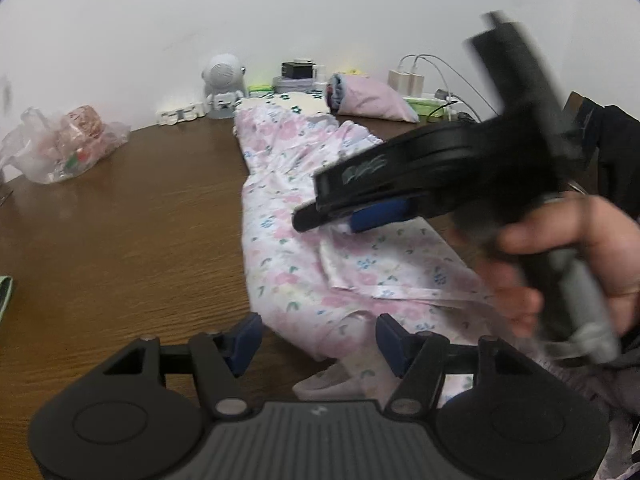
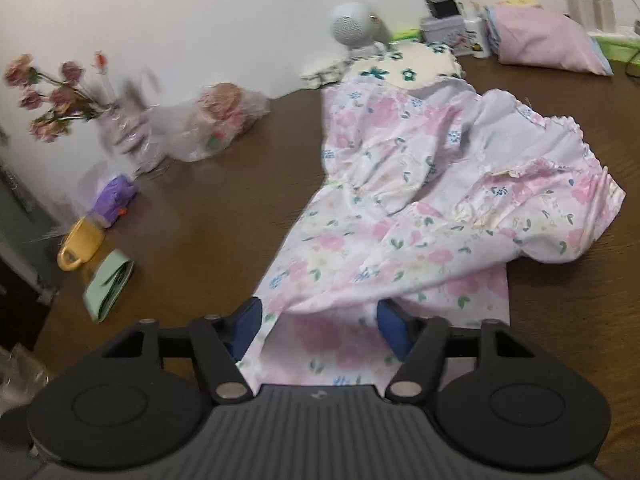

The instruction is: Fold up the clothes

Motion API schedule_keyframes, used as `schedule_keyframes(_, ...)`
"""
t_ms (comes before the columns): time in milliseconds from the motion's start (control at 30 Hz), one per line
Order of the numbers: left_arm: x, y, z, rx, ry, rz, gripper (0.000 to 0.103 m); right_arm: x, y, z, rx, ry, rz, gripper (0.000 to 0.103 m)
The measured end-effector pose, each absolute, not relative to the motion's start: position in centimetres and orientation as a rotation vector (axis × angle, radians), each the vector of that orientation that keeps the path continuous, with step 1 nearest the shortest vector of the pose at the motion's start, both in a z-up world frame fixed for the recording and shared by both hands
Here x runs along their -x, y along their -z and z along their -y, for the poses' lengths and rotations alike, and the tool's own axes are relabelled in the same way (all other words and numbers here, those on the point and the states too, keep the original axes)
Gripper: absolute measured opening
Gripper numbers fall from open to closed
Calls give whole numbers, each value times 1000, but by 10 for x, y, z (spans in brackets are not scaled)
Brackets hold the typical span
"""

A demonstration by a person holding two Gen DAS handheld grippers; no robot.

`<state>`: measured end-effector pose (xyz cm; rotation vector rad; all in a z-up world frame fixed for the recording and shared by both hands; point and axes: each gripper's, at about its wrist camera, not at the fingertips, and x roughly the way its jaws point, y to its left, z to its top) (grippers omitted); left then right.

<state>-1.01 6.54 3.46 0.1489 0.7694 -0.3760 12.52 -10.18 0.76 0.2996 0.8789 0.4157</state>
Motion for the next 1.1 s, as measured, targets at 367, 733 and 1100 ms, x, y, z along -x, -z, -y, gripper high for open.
schedule_keyframes(367,-29,-41,-11,-271,435,-735,75,-101,-33,259,-352,-138,-809,6)
schedule_keyframes(733,-78,-15,28,-353,436,-822,31,-29,-37,206,-144,-229,-741,56)
schedule_keyframes(1100,-57,-33,-125,168,82,-725,1,6,-15,163,52,-348,-738,57)
